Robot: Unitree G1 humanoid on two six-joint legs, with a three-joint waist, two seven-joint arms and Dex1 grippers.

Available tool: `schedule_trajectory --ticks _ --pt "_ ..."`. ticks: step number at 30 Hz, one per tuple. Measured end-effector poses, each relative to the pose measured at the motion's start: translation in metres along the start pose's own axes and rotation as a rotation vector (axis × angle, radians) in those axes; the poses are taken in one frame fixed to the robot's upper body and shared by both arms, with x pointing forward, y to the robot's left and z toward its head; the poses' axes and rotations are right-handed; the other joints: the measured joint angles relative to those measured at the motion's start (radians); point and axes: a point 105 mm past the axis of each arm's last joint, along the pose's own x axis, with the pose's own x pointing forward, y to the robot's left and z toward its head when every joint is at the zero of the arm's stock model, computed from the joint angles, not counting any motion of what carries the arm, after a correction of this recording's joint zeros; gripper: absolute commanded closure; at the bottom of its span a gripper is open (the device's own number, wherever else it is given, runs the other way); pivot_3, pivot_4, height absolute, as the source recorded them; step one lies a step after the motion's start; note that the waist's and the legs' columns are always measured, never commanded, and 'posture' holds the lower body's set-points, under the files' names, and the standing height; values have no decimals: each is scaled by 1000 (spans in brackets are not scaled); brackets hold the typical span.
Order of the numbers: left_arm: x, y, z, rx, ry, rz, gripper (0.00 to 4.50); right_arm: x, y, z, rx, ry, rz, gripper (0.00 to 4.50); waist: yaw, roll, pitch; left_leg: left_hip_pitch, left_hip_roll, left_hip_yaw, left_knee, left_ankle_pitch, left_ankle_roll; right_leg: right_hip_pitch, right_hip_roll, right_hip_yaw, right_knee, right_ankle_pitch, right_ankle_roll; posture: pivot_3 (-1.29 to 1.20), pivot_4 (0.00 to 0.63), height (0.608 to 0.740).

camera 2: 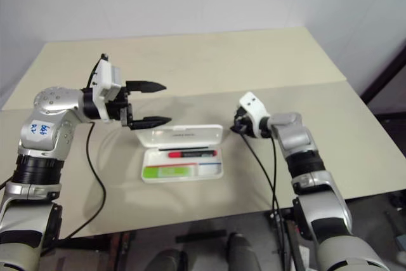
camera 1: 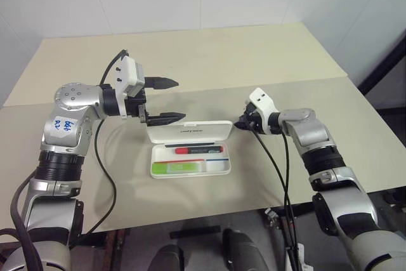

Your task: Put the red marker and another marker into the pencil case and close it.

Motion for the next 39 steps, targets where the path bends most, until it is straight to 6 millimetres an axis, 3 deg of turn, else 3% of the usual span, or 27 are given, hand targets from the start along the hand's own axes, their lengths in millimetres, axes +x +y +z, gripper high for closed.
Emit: schedule_trajectory --ticks 5,7,12,20,27,33,39 --pt "0 2 0 3 -4 3 0 -6 -10 3 -34 -13 -43 3180 7 0 0 -5 0 1 0 1 -2 -6 0 0 -1 0 0 0 150 740" --pt "0 4 0 -4 -5 9 0 -10 -15 12 -58 -32 -66 3180 9 0 0 -13 -1 1 2 2 -3 -13 0 0 1 0 0 0 150 740" --pt "2 4 0 -4 -13 4 0 -20 -26 39 -114 -89 -110 3180 13 0 0 -15 -1 3 1 2 -4 -15 -1 -2 0 0 0 0 150 740" --pt "4 2 0 -3 -19 -9 0 -31 -24 59 -171 -142 -109 3180 22 0 0 -16 -1 8 2 2 -3 -15 -1 -5 -1 0 0 0 150 740" --pt "6 -2 5 11 -26 -31 0 -59 -7 95 -276 -226 -50 3180 23 1 0 -16 -1 8 2 2 -3 -15 -1 -5 0 0 0 0 150 740" --pt "8 -6 8 19 -35 -56 0 -93 24 126 -351 -318 64 3180 24 1 0 -17 -1 7 2 1 -2 -14 -1 -6 0 0 0 0 150 740" --pt "10 -7 8 17 -44 -61 0 -111 44 135 -379 -338 143 3180 24 1 0 -16 -1 7 4 1 -2 -14 -1 -6 0 0 0 0 150 740"
